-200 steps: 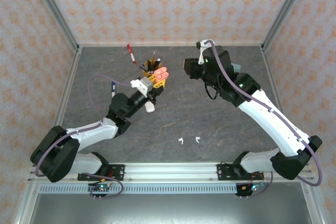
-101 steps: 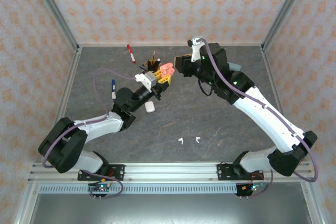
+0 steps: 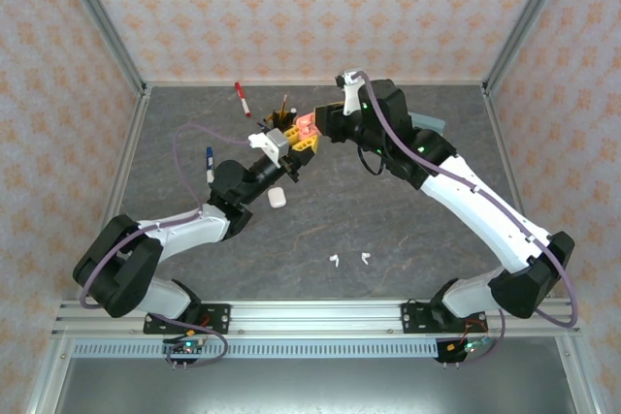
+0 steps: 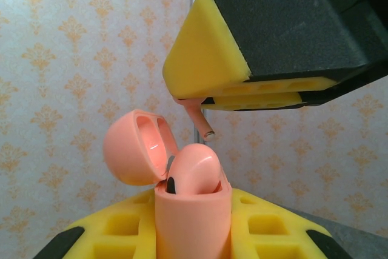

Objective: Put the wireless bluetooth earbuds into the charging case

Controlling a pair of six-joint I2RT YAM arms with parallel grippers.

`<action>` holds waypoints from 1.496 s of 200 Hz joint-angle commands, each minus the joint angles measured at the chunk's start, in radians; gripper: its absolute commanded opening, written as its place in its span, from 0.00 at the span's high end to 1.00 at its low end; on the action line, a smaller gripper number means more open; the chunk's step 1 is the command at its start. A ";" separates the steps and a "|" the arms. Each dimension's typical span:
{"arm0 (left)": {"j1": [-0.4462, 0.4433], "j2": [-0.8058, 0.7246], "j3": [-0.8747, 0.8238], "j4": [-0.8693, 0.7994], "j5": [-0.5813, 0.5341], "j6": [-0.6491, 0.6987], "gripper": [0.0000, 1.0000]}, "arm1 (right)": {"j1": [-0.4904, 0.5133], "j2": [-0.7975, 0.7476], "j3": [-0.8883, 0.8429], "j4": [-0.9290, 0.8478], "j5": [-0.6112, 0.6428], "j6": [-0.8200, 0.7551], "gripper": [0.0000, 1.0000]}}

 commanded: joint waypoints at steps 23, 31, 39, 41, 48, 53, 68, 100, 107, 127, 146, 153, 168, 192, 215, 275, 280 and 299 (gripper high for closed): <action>-0.004 0.009 0.032 0.056 0.016 -0.014 1.00 | -0.005 0.018 -0.019 0.044 -0.021 -0.003 0.72; -0.004 0.009 0.031 0.056 0.015 -0.014 1.00 | -0.004 0.019 -0.021 0.044 -0.020 -0.003 0.72; -0.005 0.009 0.032 0.056 0.013 -0.015 1.00 | -0.004 0.021 -0.022 0.046 -0.019 -0.002 0.72; -0.005 0.009 0.032 0.056 0.013 -0.015 1.00 | -0.005 0.023 -0.022 0.046 -0.020 -0.002 0.72; -0.004 0.009 0.032 0.056 0.012 -0.014 1.00 | -0.004 0.024 -0.023 0.046 -0.021 -0.003 0.72; -0.005 0.009 0.032 0.056 0.012 -0.015 1.00 | -0.004 0.025 -0.023 0.046 -0.021 -0.003 0.72; -0.005 0.009 0.033 0.056 0.011 -0.015 1.00 | -0.005 0.028 -0.029 0.047 -0.019 -0.003 0.72; -0.005 0.006 0.033 0.054 0.011 -0.016 1.00 | -0.005 0.029 -0.037 0.052 -0.008 -0.006 0.72; -0.006 0.005 0.035 0.053 0.012 -0.016 1.00 | -0.005 0.029 -0.039 0.053 -0.003 -0.006 0.72; -0.006 0.003 0.035 0.050 0.010 -0.015 1.00 | -0.005 0.029 -0.045 0.054 0.005 -0.012 0.72; -0.006 0.003 0.035 0.051 0.008 -0.015 1.00 | -0.006 0.028 -0.053 0.055 0.010 -0.021 0.72; -0.006 0.004 0.035 0.051 0.009 -0.015 1.00 | -0.004 0.026 -0.059 0.058 0.010 -0.027 0.72; -0.006 0.004 0.036 0.051 0.007 -0.015 1.00 | -0.005 0.021 -0.068 0.062 0.011 -0.039 0.72; -0.006 0.007 0.038 0.050 0.007 -0.015 1.00 | -0.004 0.010 -0.088 0.073 -0.001 -0.055 0.72; -0.006 0.009 0.038 0.049 0.007 -0.015 1.00 | -0.004 0.010 -0.098 0.075 -0.037 -0.072 0.72; -0.006 0.010 0.038 0.050 -0.001 -0.012 1.00 | -0.004 0.008 -0.115 0.074 -0.077 -0.079 0.71; -0.006 0.010 0.038 0.050 -0.001 -0.013 1.00 | -0.004 0.007 -0.116 0.074 -0.076 -0.077 0.71; -0.006 0.013 0.039 0.050 -0.003 -0.013 1.00 | -0.004 -0.002 -0.120 0.080 -0.073 -0.067 0.69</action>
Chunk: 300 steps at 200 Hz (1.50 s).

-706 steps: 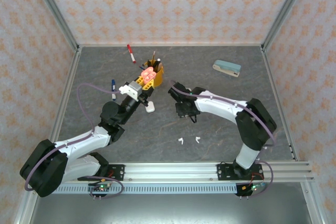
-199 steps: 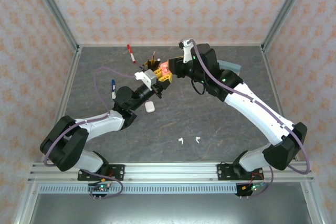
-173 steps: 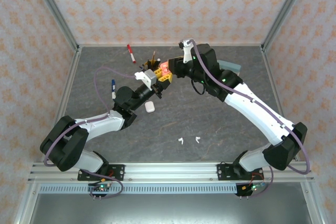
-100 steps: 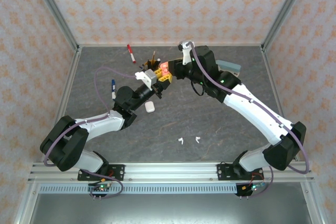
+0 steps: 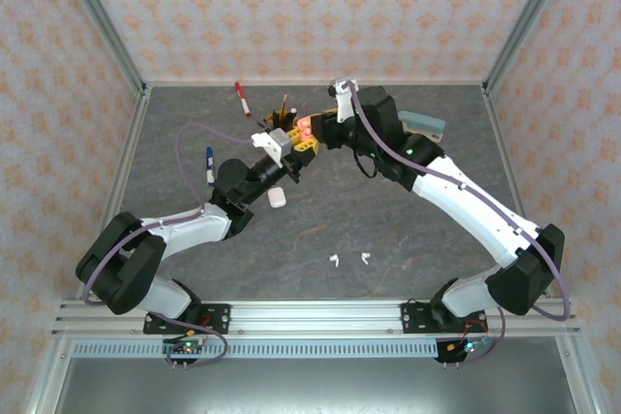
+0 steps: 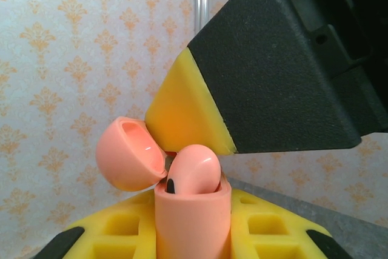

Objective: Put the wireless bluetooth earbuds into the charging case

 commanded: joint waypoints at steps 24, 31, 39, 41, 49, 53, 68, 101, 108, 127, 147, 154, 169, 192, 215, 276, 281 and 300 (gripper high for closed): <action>-0.006 -0.003 0.036 0.074 0.000 -0.005 1.00 | 0.004 -0.030 -0.029 -0.003 -0.038 0.008 0.68; -0.006 -0.003 0.036 0.074 0.000 -0.005 1.00 | 0.004 -0.033 -0.028 -0.001 -0.038 0.010 0.68; -0.006 -0.003 0.036 0.074 0.000 -0.006 1.00 | 0.004 -0.034 -0.027 -0.001 -0.038 0.014 0.67; -0.006 -0.003 0.036 0.074 0.000 -0.005 1.00 | 0.004 -0.034 -0.027 0.000 -0.038 0.014 0.67; -0.006 -0.003 0.036 0.074 0.000 -0.005 1.00 | 0.004 -0.034 -0.026 0.000 -0.038 0.018 0.67; -0.007 -0.003 0.036 0.073 0.000 -0.005 1.00 | 0.004 -0.034 -0.026 0.002 -0.038 0.020 0.67; -0.008 -0.003 0.038 0.074 0.000 -0.007 1.00 | 0.004 -0.035 -0.026 0.004 -0.038 0.026 0.67; -0.008 -0.002 0.035 0.073 -0.002 -0.006 1.00 | 0.004 -0.040 -0.029 0.014 -0.050 0.036 0.65; -0.008 -0.002 0.035 0.073 -0.002 -0.005 1.00 | 0.004 -0.041 -0.029 0.017 -0.054 0.040 0.64; -0.008 -0.002 0.035 0.073 -0.003 -0.006 1.00 | 0.004 -0.045 -0.032 0.022 -0.063 0.044 0.63; -0.007 -0.001 0.035 0.074 -0.006 -0.004 1.00 | 0.004 -0.049 -0.037 0.026 -0.065 0.050 0.62; -0.007 -0.001 0.034 0.074 -0.008 -0.003 1.00 | 0.004 -0.050 -0.039 0.027 -0.067 0.052 0.62; -0.008 0.001 0.036 0.073 -0.008 -0.004 1.00 | 0.004 -0.052 -0.044 0.030 -0.070 0.056 0.62; -0.008 0.004 0.038 0.076 -0.007 -0.005 1.00 | 0.004 -0.053 -0.047 0.037 -0.075 0.063 0.61; -0.007 0.007 0.039 0.076 -0.008 -0.007 1.00 | 0.004 -0.053 -0.045 0.043 -0.078 0.070 0.59; -0.007 0.010 0.038 0.073 -0.010 -0.005 1.00 | 0.004 -0.049 -0.040 0.054 -0.087 0.084 0.56; -0.007 0.010 0.038 0.071 -0.011 -0.003 1.00 | 0.004 -0.049 -0.039 0.056 -0.089 0.085 0.56; -0.008 0.011 0.035 0.071 -0.014 -0.003 1.00 | 0.004 -0.048 -0.037 0.059 -0.097 0.090 0.54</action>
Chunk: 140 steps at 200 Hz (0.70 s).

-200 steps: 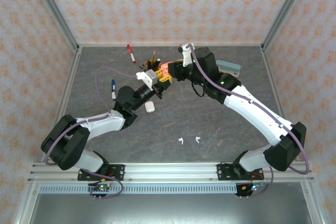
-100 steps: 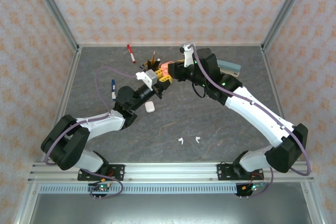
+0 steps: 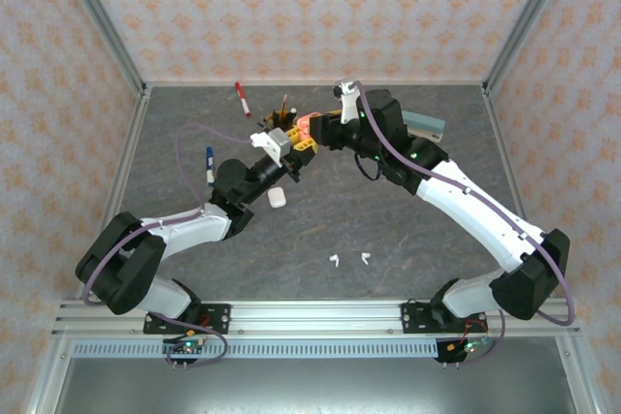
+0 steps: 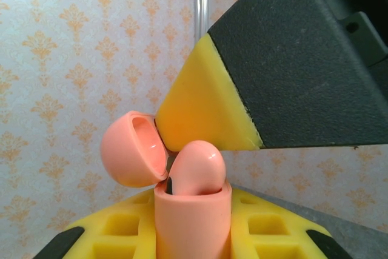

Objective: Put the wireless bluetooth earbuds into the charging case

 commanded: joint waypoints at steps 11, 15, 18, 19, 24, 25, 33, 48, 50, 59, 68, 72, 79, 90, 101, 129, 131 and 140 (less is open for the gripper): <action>-0.007 0.014 0.032 0.057 -0.014 -0.003 1.00 | 0.007 -0.017 -0.003 0.031 -0.070 0.015 0.54; -0.008 0.014 0.032 0.055 -0.016 -0.004 1.00 | 0.007 -0.018 -0.003 0.032 -0.071 0.016 0.53; -0.008 0.014 0.032 0.056 -0.015 -0.004 1.00 | 0.007 -0.018 -0.003 0.032 -0.071 0.016 0.53; -0.008 0.014 0.032 0.056 -0.016 -0.004 1.00 | 0.007 -0.018 -0.003 0.032 -0.071 0.017 0.53; -0.007 0.014 0.032 0.057 -0.016 -0.003 1.00 | 0.007 -0.018 -0.002 0.032 -0.071 0.018 0.53; -0.007 0.014 0.032 0.057 -0.017 -0.004 1.00 | 0.007 -0.018 -0.003 0.032 -0.071 0.018 0.53; -0.007 0.014 0.032 0.055 -0.017 -0.003 1.00 | 0.007 -0.020 -0.003 0.032 -0.071 0.020 0.53; -0.007 0.016 0.031 0.055 -0.017 -0.002 1.00 | 0.007 -0.022 -0.003 0.033 -0.070 0.022 0.53; -0.007 0.016 0.031 0.054 -0.018 -0.003 1.00 | 0.007 -0.023 -0.002 0.034 -0.070 0.022 0.53; -0.008 0.016 0.030 0.055 -0.018 -0.004 1.00 | 0.007 -0.024 -0.002 0.034 -0.068 0.023 0.52; -0.007 0.016 0.032 0.053 -0.017 -0.003 1.00 | 0.007 -0.026 -0.002 0.035 -0.068 0.024 0.52; -0.007 0.016 0.031 0.053 -0.018 -0.003 1.00 | 0.007 -0.027 -0.003 0.036 -0.068 0.026 0.52; -0.007 0.017 0.032 0.054 -0.017 -0.004 1.00 | 0.007 -0.028 -0.002 0.037 -0.068 0.027 0.52; -0.008 0.017 0.032 0.052 -0.017 -0.003 1.00 | 0.007 -0.030 -0.003 0.038 -0.070 0.031 0.52; -0.008 0.017 0.032 0.052 -0.017 -0.004 1.00 | 0.007 -0.032 -0.003 0.038 -0.069 0.031 0.52; -0.007 0.017 0.032 0.050 -0.016 -0.004 1.00 | 0.007 -0.030 -0.005 0.039 -0.055 0.034 0.51; -0.007 0.017 0.032 0.049 -0.017 -0.004 1.00 | 0.007 -0.030 -0.005 0.039 -0.054 0.033 0.52; -0.008 0.017 0.032 0.051 -0.017 -0.003 1.00 | 0.007 -0.030 -0.007 0.037 -0.043 0.033 0.52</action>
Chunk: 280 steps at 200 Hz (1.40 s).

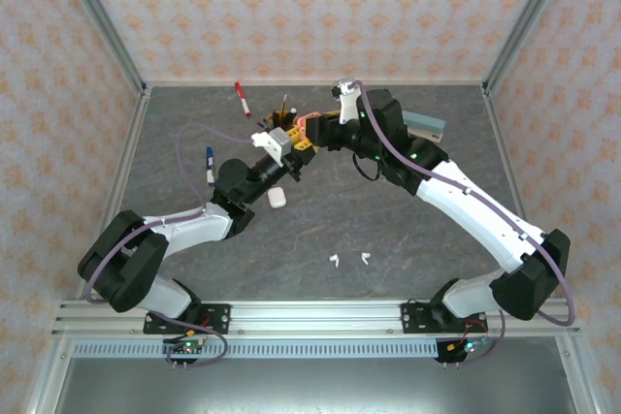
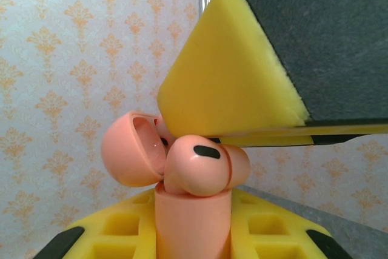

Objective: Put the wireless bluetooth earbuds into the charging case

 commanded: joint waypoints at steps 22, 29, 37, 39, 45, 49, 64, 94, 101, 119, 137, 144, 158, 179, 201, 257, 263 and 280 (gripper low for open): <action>-0.005 0.002 0.029 0.043 0.003 -0.004 1.00 | 0.005 -0.030 -0.009 0.020 0.038 0.011 0.51; -0.005 0.002 0.028 0.042 0.003 -0.003 1.00 | 0.005 -0.031 -0.009 0.016 0.054 0.013 0.51; -0.005 0.002 0.029 0.042 0.003 -0.003 1.00 | 0.004 -0.033 -0.007 0.012 0.070 0.016 0.51; -0.005 0.002 0.029 0.042 0.003 -0.003 1.00 | 0.004 -0.033 -0.007 0.011 0.073 0.016 0.51; -0.005 0.002 0.029 0.041 0.003 -0.003 1.00 | 0.004 -0.035 -0.009 0.011 0.082 0.017 0.51; -0.005 0.002 0.029 0.042 0.003 -0.004 1.00 | 0.004 -0.036 -0.008 0.010 0.088 0.019 0.51; -0.005 0.001 0.029 0.040 0.004 -0.004 1.00 | 0.003 -0.037 -0.011 0.008 0.108 0.026 0.51; -0.005 0.001 0.027 0.037 0.003 -0.002 1.00 | -0.002 -0.041 -0.010 0.010 0.114 0.033 0.51; -0.005 0.001 0.026 0.037 0.003 -0.003 1.00 | -0.002 -0.041 -0.011 0.011 0.113 0.036 0.51; -0.006 -0.001 0.024 0.037 0.003 -0.003 1.00 | -0.002 -0.052 -0.013 0.017 0.111 0.039 0.50; -0.005 0.001 0.024 0.036 0.001 -0.003 1.00 | -0.003 -0.063 -0.013 0.019 0.106 0.045 0.50; -0.006 0.001 0.024 0.037 0.005 -0.003 1.00 | -0.004 -0.070 -0.013 0.019 0.105 0.048 0.50; -0.006 -0.001 0.023 0.036 0.006 0.002 1.00 | -0.005 -0.086 -0.014 0.017 0.105 0.056 0.50; -0.006 -0.001 0.019 0.033 0.017 0.015 1.00 | -0.012 -0.106 -0.012 -0.001 0.110 0.077 0.50; -0.005 -0.007 0.012 0.029 0.053 0.039 1.00 | -0.022 -0.107 0.017 -0.080 0.137 0.112 0.50; -0.001 -0.046 0.009 -0.022 0.136 0.112 1.00 | -0.031 -0.104 0.081 -0.265 0.160 0.222 0.50; -0.001 -0.048 0.009 -0.027 0.140 0.112 1.00 | -0.031 -0.104 0.081 -0.267 0.158 0.231 0.50; -0.001 -0.048 0.010 -0.029 0.146 0.111 1.00 | -0.031 -0.105 0.085 -0.275 0.158 0.246 0.50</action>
